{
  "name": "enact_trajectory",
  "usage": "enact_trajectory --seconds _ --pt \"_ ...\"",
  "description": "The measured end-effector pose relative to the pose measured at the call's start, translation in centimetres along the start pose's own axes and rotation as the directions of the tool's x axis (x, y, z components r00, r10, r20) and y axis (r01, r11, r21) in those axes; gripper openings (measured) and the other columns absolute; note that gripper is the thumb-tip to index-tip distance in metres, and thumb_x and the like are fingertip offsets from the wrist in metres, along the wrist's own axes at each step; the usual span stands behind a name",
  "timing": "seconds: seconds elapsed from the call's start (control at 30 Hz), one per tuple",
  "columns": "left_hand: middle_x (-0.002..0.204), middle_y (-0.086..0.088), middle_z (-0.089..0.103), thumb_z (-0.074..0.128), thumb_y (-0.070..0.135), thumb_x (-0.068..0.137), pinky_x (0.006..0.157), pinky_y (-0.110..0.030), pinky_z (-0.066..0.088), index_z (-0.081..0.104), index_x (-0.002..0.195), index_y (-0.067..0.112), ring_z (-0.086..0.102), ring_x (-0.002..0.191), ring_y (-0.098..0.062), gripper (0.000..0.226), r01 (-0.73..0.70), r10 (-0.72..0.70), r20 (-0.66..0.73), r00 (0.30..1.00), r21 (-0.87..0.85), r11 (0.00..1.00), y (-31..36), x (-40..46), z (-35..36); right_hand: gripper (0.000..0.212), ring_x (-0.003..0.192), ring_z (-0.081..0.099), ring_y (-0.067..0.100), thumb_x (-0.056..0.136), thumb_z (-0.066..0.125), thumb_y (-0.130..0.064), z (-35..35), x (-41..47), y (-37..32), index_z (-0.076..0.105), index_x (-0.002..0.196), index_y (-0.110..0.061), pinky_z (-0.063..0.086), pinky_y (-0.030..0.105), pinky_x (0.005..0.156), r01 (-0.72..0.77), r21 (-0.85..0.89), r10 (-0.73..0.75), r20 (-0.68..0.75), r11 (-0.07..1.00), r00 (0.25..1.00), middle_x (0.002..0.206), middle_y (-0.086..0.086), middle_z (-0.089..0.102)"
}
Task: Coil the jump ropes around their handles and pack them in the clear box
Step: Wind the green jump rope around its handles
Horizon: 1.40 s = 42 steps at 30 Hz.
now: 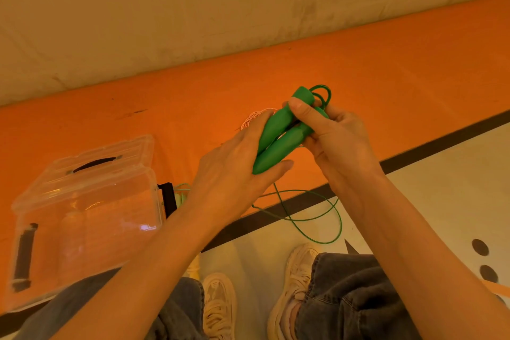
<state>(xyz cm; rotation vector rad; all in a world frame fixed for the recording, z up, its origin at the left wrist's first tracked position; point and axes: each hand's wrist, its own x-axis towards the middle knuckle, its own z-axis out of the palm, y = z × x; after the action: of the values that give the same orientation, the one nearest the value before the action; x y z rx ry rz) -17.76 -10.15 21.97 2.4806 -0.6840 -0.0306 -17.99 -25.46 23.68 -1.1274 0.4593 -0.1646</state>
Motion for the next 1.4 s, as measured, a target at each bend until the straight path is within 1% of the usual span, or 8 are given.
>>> enact_trajectory --seconds 0.1,0.27,0.43,0.63,0.77,0.9,1.1,1.4 --pt "0.125 0.011 0.057 0.052 0.065 0.084 0.074 -0.034 0.047 0.026 0.144 0.039 0.058 0.104 -0.015 0.071 0.013 -0.013 -0.080 0.997 -0.009 1.000 0.2 -0.3 0.4 0.025 0.079 0.066 0.020 0.080 0.072 -0.008 0.1 0.0 0.2 0.065 0.102 0.002 0.057 0.029 0.073 0.003 0.012 -0.003 0.005 1.000 1.000 0.088 0.012 0.067" --pt "0.080 0.014 0.056 0.059 0.054 0.086 0.058 -0.031 0.037 0.042 0.125 0.036 0.053 0.067 -0.007 0.046 0.011 -0.010 0.006 1.000 -0.259 0.966 -0.1 0.2 0.2 0.028 0.089 0.066 0.022 0.080 0.070 -0.014 -0.4 0.1 -0.4 0.065 0.104 0.000 0.056 0.032 0.081 -0.089 -0.001 0.088 0.113 0.996 0.990 0.095 0.011 0.067" --pt "0.073 0.019 0.056 0.062 0.045 0.088 0.053 -0.023 0.035 0.047 0.122 0.036 0.050 0.057 -0.004 0.038 0.049 -0.024 0.066 0.998 -0.402 0.915 -0.5 0.5 -0.7 0.031 0.097 0.057 0.024 0.094 0.034 -0.007 -2.0 0.9 -1.9 0.057 0.115 -0.013 0.045 0.035 0.088 -0.100 -0.024 0.103 0.267 0.995 0.958 0.106 0.004 0.061" --pt "0.085 0.009 0.061 0.061 0.054 0.085 0.065 -0.034 0.044 0.048 0.123 0.035 0.057 0.071 -0.011 0.044 0.046 0.007 0.123 0.992 -0.420 0.906 -0.8 0.1 -0.9 0.042 0.083 0.056 -0.002 0.092 0.053 -0.001 -3.9 1.3 -3.2 0.064 0.112 -0.036 0.042 0.017 0.079 0.335 -0.622 -0.127 0.354 0.708 0.926 0.098 0.001 0.073" --pt "0.084 0.006 0.061 0.057 0.057 0.082 0.063 -0.041 0.045 0.047 0.124 0.036 0.055 0.067 -0.013 0.048 0.047 0.019 0.155 0.988 -0.412 0.910 -1.0 0.2 -0.9 0.034 0.063 0.053 -0.008 0.092 0.055 -0.002 -4.4 0.9 -3.8 0.067 0.097 -0.034 0.044 0.010 0.066 0.384 -0.621 -0.157 0.389 0.683 0.908 0.067 -0.019 0.068" --pt "0.082 0.003 0.060 0.060 0.055 0.086 0.060 -0.043 0.045 0.044 0.127 0.036 0.052 0.061 -0.013 0.049 0.040 0.032 0.184 0.982 -0.378 0.925 -1.2 0.4 -1.0 0.027 0.050 0.048 -0.001 0.091 0.058 -0.006 -4.2 0.7 -3.5 0.067 0.098 -0.030 0.042 0.012 0.051 0.352 -0.602 -0.196 0.310 0.716 0.930 0.052 -0.012 0.061" --pt "0.085 -0.003 0.059 0.061 0.054 0.083 0.063 -0.045 0.044 0.045 0.124 0.031 0.054 0.066 -0.020 0.050 0.072 0.021 0.216 0.976 -0.415 0.907 -1.2 0.5 -1.1 0.023 0.047 0.061 0.010 0.092 0.053 0.002 -3.0 0.8 -2.5 0.069 0.096 -0.016 0.054 0.019 0.053 0.223 -0.424 -0.135 0.228 0.878 0.964 0.054 0.004 0.064" --pt "0.069 0.008 0.051 0.052 0.055 0.089 0.053 -0.032 0.038 0.034 0.133 0.037 0.049 0.055 -0.009 0.051 0.076 -0.007 0.272 0.962 -0.242 0.967 -1.5 0.4 -1.5 0.032 0.050 0.060 0.006 0.091 0.053 0.007 -3.0 1.1 -2.1 0.061 0.113 -0.016 0.056 0.021 0.059 0.349 -0.525 -0.272 0.219 0.776 0.937 0.060 0.006 0.063"
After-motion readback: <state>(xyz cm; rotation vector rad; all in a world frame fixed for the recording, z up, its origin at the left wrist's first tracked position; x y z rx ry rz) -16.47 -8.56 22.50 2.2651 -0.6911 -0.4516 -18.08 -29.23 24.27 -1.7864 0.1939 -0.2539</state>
